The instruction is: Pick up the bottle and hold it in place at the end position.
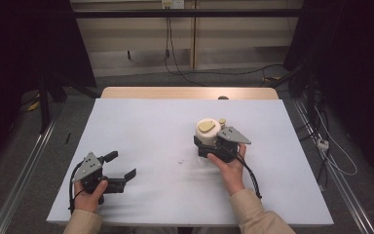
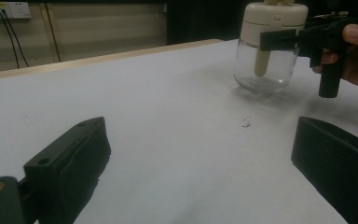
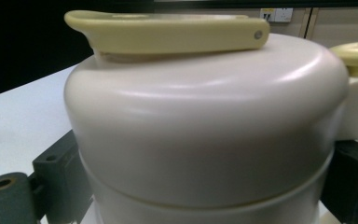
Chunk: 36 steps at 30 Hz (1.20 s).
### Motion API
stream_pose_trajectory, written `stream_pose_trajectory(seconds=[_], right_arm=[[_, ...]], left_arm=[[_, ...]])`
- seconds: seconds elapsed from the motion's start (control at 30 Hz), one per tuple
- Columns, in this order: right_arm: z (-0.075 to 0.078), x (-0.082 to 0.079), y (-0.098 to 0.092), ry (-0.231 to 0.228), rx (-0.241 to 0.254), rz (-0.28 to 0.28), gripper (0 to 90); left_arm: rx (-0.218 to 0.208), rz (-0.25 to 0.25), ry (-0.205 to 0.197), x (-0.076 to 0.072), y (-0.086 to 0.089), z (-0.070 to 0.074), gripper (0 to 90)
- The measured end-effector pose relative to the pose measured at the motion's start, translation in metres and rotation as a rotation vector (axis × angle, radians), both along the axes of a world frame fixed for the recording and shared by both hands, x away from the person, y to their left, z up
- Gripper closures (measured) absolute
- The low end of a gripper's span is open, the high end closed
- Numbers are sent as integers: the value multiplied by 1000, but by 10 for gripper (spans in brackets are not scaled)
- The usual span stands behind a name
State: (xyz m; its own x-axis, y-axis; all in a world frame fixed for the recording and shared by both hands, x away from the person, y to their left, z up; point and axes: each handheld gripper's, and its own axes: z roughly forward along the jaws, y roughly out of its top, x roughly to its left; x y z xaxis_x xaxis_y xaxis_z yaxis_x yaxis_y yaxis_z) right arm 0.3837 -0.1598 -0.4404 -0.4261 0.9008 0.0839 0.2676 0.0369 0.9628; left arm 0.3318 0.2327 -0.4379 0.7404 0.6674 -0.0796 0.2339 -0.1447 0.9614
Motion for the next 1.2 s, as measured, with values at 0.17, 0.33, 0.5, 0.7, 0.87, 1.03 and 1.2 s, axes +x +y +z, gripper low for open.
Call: stream_pose_trajectory(seconds=[0.17,0.33,0.5,0.7,0.87,1.03,1.2], right_arm=[[0,3,2,0,0,4,70],[0,5,4,2,8,7,70],[-1,8,5,10,9,8,70],[0,12,8,4,11,18,70],[-1,15,11,5,9,20,70],[-2,17,14,7,9,20,70],[-2,19,16,6,6,21,70]], left_arm=[[-3,1,4,0,0,0,39],[0,-2,2,0,0,0,39],[1,-2,2,0,0,0,40],[1,1,6,0,0,-1,41],[3,2,8,0,1,-1,41],[-1,-3,12,0,0,-1,41],[-3,-5,13,0,0,-1,41]])
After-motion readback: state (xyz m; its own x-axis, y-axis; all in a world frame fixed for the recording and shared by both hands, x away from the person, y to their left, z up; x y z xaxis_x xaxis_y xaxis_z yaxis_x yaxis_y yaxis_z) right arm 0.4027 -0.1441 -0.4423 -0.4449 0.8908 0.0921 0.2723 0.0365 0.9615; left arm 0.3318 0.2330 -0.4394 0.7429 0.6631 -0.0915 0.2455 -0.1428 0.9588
